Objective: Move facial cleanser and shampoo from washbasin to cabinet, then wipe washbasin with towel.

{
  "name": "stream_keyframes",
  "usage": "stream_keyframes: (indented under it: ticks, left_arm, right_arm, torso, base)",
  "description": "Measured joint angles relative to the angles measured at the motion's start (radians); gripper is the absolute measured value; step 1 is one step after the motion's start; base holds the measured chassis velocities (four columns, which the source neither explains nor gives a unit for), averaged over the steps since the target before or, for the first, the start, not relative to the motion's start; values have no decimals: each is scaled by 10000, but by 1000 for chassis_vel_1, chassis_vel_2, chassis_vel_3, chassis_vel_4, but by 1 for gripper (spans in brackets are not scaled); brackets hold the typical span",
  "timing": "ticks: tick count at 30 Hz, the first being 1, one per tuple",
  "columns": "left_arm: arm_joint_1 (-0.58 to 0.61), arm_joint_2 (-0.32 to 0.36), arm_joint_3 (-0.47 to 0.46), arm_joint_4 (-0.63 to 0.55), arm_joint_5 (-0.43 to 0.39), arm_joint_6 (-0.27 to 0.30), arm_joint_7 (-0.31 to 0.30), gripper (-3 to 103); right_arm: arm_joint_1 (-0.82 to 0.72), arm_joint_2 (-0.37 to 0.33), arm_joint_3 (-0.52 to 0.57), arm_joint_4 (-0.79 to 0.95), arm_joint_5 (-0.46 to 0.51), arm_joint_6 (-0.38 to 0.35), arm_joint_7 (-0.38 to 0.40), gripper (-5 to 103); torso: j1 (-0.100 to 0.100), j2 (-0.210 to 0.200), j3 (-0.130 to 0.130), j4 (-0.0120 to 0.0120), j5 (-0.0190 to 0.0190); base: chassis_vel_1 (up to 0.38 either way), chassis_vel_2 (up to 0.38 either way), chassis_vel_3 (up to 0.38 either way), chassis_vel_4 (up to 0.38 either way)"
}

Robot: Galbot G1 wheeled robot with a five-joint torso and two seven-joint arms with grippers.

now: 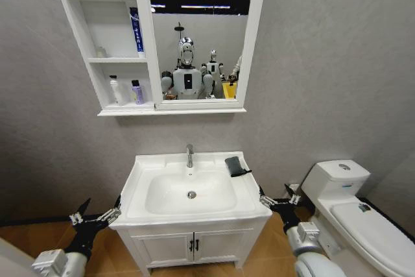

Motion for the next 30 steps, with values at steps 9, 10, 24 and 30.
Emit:
stream_keyframes:
  ticks: [9,10,24,30]
  left_arm:
    - [-9,6,5,7,-9,7,-6,100]
    - [-10,8,6,7,-11,8,-7,100]
    - [-17,17,14,15,-19,14,-12,100]
    - [-12,17,13,17,-20,16,-15,100]
  right_arm:
    - [-47,44,-22,8,-89,-55,-168,100]
    - [-54,63,-29,8,-107,-57,-175,100]
    - [1307,-537,-352,-699,1179,-1568,693,100]
    - [4210,-2374,-1779,-2641,3863,-3541,2308,100]
  torso:
    - [-2,1,-1,-1,0]
    - [-3,1,-1,-1,0]
    - [5,-4,2,-6,-2]
    - [-8,0,-1,3,1]
  base:
    - [-10,9,9,-12]
    - [-84,55,60,-89]
    - [-100,114,112,-95]
    - [19,-15,-8,9]
